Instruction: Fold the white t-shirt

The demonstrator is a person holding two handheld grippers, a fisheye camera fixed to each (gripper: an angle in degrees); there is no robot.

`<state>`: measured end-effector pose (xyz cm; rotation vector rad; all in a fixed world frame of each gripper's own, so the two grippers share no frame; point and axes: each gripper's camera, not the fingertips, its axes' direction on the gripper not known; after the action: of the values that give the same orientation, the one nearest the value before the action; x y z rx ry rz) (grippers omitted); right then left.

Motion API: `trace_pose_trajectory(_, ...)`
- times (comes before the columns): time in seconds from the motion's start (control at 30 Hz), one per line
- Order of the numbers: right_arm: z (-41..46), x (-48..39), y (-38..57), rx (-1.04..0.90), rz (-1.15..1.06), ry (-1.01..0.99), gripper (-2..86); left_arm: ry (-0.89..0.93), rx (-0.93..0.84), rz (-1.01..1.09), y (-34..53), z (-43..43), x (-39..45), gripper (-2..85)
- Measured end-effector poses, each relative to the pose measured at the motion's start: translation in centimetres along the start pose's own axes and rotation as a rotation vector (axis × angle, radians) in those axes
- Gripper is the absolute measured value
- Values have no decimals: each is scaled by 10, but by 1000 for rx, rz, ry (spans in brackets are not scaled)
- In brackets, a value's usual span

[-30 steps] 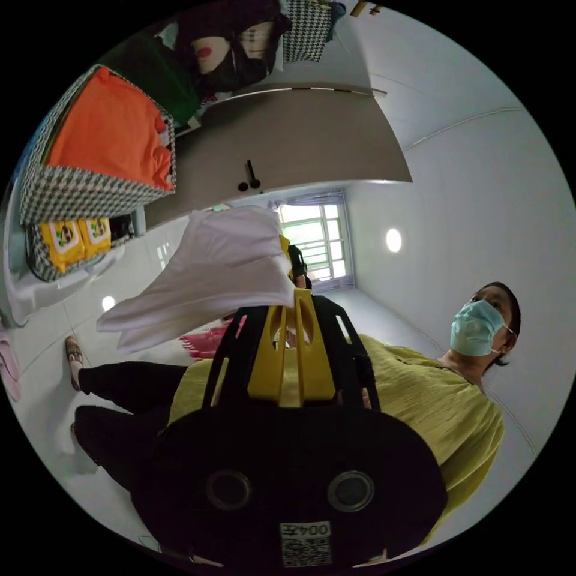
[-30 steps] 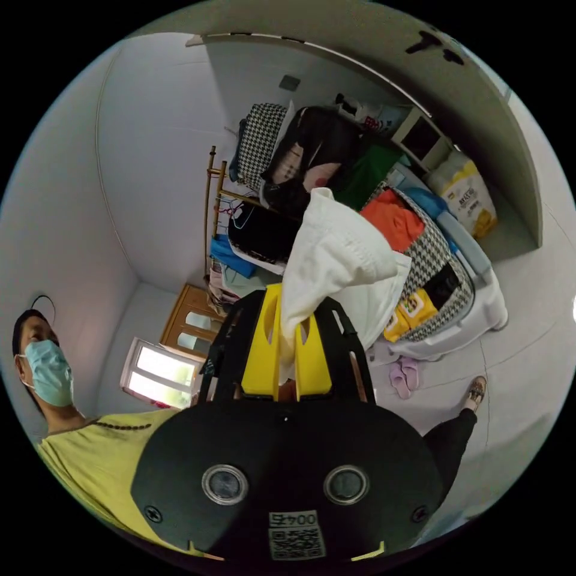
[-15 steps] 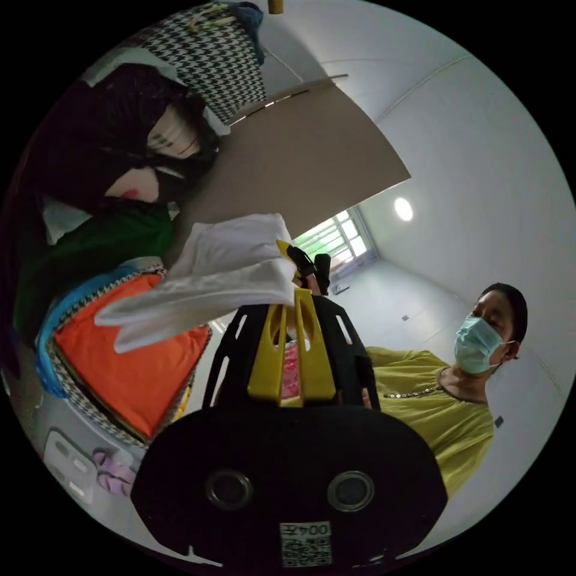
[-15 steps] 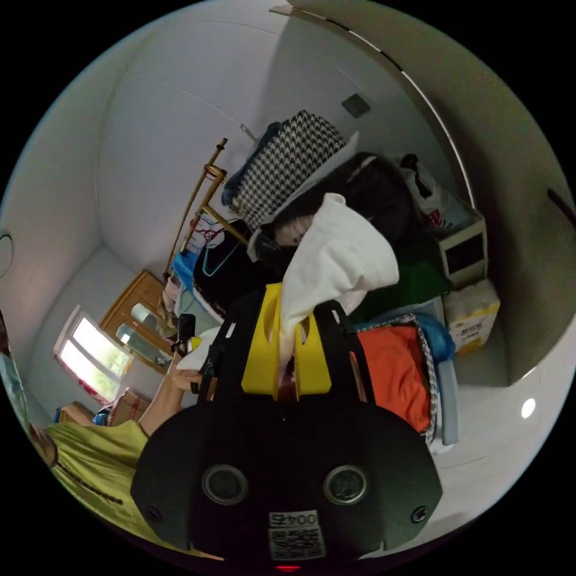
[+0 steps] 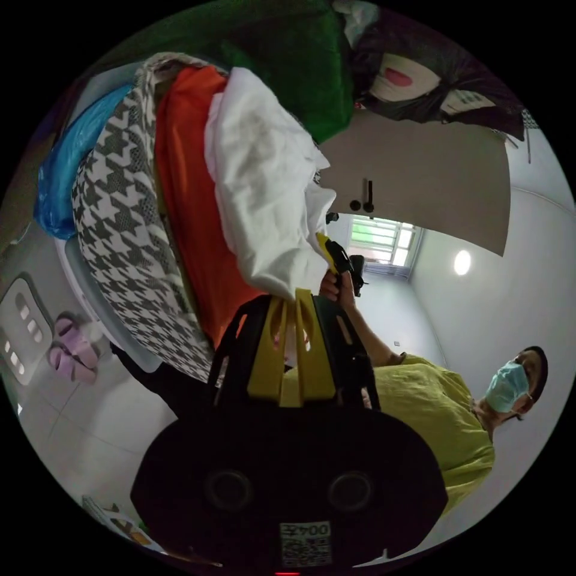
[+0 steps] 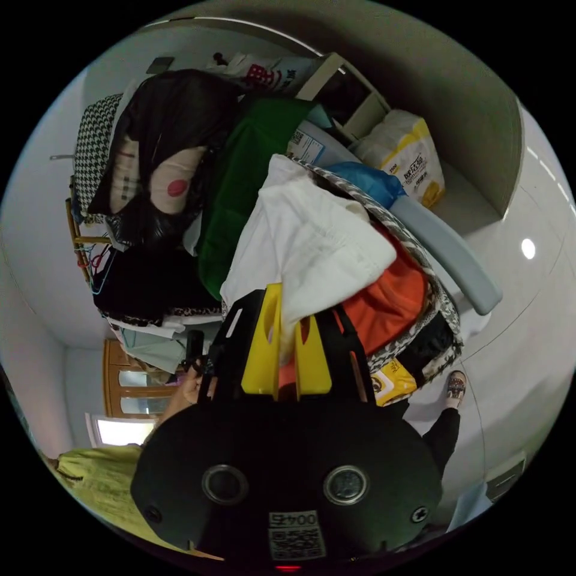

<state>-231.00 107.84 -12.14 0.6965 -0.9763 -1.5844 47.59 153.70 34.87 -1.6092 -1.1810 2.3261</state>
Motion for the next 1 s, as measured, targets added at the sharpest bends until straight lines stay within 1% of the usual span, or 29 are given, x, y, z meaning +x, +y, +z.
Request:
trace_pose_trajectory(0.2, 52, -9, -30, -23, -1, 85, 39, -28, -8, -32, 10, 15, 12, 34)
trace_pose_trajectory(0.33, 79, -4, -38, -39, 42, 201, 52, -16, 23, -30, 16, 21, 19, 32)
trace_pose_trajectory(0.5, 87, -29, -43, -91, -38, 336, 60, -104, 5, -8, 21, 36, 50, 33)
trace_pose_trajectory(0.53, 85, -41, -42, -104, -72, 403, 58, -118, 2, -9, 23, 38, 54, 33)
trace_pose_trajectory(0.57, 81, -55, -40, -98, -113, 483, 53, -149, -6, 2, 27, 40, 63, 34)
trace_pose_trajectory(0.63, 76, -77, -37, -68, -198, 564, 49, -217, -10, 29, 36, 39, 79, 36)
trace_pose_trajectory(0.7, 75, -99, -39, -48, -313, 543, 59, -359, 29, 75, 54, 35, 110, 42)
trace_pose_trajectory(0.73, 78, -112, -44, -42, -376, 504, 68, -399, 53, 107, 58, 34, 122, 44)
trace_pose_trajectory(0.77, 86, -123, -52, -41, -417, 486, 75, -483, 113, 191, 64, 36, 149, 50)
trace_pose_trajectory(0.8, 91, -127, -57, -43, -429, 482, 77, -561, 168, 285, 64, 44, 177, 60)
trace_pose_trajectory(0.83, 104, -135, -69, -56, -449, 476, 81, -602, 191, 330, 62, 50, 190, 66)
trace_pose_trajectory(0.9, 127, -143, -86, -76, -472, 481, 86, -760, 226, 476, 37, 85, 226, 84)
trace_pose_trajectory(0.97, 160, -144, -106, -131, -436, 502, 98, -827, 231, 505, 8, 113, 233, 98)
trace_pose_trajectory(1.0, 167, -144, -109, -141, -426, 509, 102, -870, 217, 477, -12, 130, 229, 106)
